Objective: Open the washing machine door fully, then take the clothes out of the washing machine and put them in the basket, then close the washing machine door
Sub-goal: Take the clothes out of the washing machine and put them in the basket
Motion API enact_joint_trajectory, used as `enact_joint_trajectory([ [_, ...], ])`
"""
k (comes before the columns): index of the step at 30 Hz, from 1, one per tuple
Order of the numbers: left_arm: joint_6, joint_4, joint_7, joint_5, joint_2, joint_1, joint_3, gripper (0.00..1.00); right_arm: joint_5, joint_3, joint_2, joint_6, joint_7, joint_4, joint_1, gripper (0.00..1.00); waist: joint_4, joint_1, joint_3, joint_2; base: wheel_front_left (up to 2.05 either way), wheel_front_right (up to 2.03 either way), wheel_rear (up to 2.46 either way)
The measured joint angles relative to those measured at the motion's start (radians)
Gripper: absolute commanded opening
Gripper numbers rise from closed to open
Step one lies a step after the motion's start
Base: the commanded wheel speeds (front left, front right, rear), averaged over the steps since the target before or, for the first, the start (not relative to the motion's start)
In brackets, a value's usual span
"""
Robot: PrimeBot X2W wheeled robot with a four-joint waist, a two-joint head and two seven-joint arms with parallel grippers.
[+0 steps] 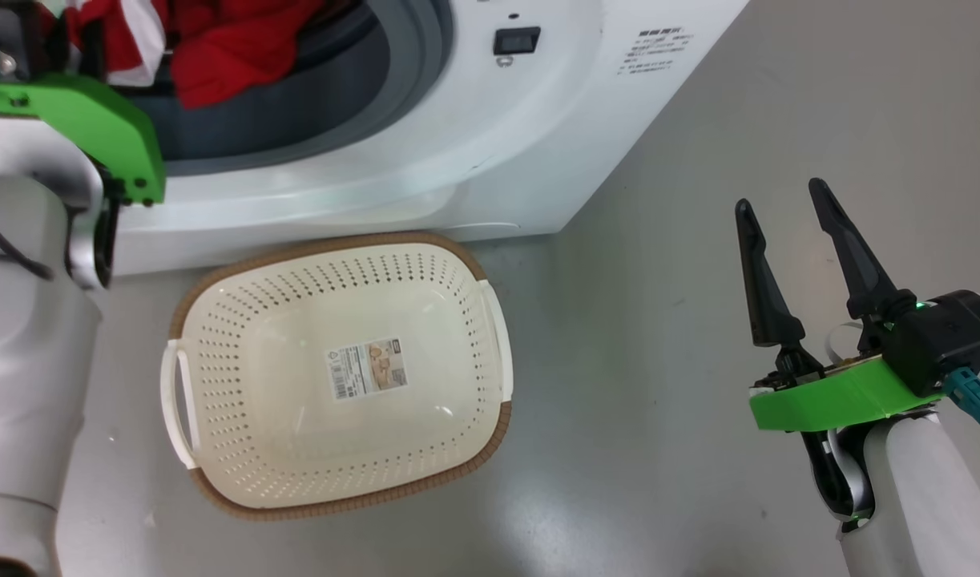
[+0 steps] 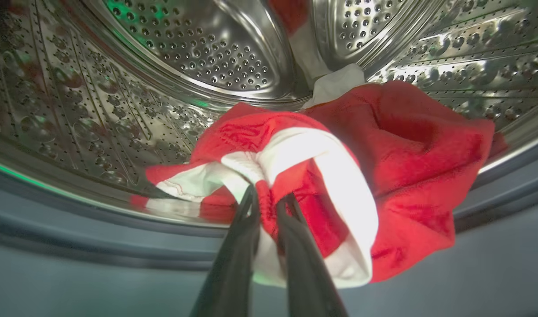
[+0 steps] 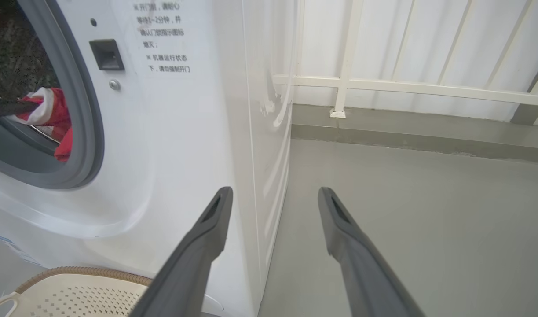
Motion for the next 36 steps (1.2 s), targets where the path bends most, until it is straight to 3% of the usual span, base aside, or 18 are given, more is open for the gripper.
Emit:
enact_joint_trajectory([
  [16,0.001,-0.118,-0.168,-0.043,-0.025,0.181,0.002,0.0,-0.002,-0.005,0.0,0.0,0.0,0.014,0.037,1.0,0.027,0.0,-0.106,-0.0001,0.0,0.0,0.0],
  [36,0.067,-0.38,-0.207,-0.05,-0.036,0.53,-0.025,0.0,-0.003,-0.007,0.0,0.0,0.0,0.031,0.129,1.0,0.06,-0.0001,-0.28,-0.0001,0.0,0.0,0.0],
])
